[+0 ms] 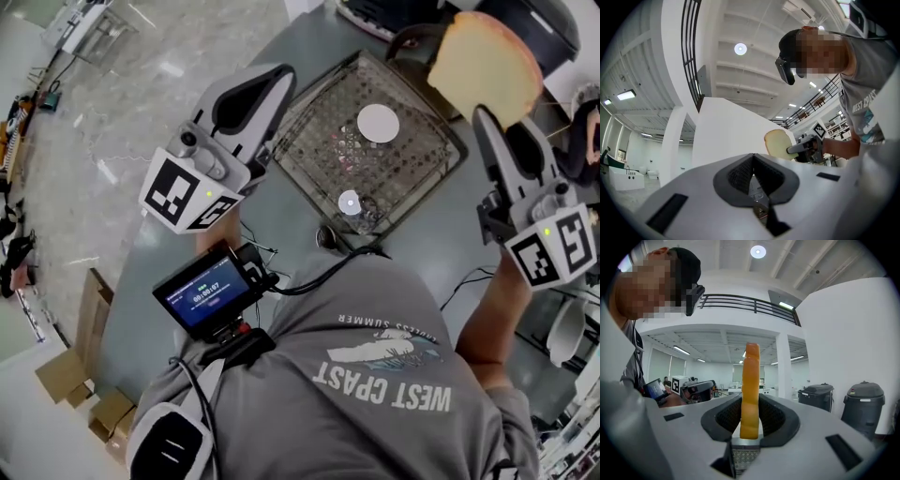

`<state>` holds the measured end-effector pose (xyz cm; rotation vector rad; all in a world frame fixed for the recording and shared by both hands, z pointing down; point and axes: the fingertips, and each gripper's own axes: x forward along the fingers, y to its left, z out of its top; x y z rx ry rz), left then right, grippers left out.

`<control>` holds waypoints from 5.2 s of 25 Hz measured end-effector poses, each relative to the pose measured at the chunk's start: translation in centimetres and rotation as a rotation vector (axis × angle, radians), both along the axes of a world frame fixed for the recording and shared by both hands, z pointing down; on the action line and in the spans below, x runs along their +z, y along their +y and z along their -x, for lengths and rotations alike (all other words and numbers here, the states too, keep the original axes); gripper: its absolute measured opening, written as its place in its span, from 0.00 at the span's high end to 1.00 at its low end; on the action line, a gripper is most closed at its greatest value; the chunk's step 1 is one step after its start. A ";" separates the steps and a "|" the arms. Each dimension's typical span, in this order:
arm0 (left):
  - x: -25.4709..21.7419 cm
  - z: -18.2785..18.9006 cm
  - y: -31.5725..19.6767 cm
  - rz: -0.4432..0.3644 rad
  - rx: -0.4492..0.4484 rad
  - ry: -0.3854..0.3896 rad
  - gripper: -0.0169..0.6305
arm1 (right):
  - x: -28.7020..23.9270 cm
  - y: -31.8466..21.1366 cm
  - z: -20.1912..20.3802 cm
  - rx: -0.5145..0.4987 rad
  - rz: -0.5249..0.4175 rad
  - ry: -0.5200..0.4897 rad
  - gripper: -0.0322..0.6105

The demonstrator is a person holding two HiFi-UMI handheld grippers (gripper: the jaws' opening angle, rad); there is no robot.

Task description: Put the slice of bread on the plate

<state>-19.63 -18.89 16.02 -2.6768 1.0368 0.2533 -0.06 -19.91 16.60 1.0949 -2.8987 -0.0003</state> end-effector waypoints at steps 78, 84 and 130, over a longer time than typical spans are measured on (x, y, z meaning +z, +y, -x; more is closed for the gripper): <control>13.4 -2.6 -6.9 0.383 -0.070 -0.033 0.96 | 43.3 -22.7 -1.6 0.008 0.389 0.374 0.82; 14.9 -1.6 -6.8 0.422 -0.076 -0.027 0.96 | 46.6 -23.3 -0.4 -0.017 0.394 0.426 0.82; 18.3 -0.7 -7.2 0.581 -0.103 -0.005 0.96 | 59.6 -21.1 0.9 -0.192 -0.029 1.278 0.82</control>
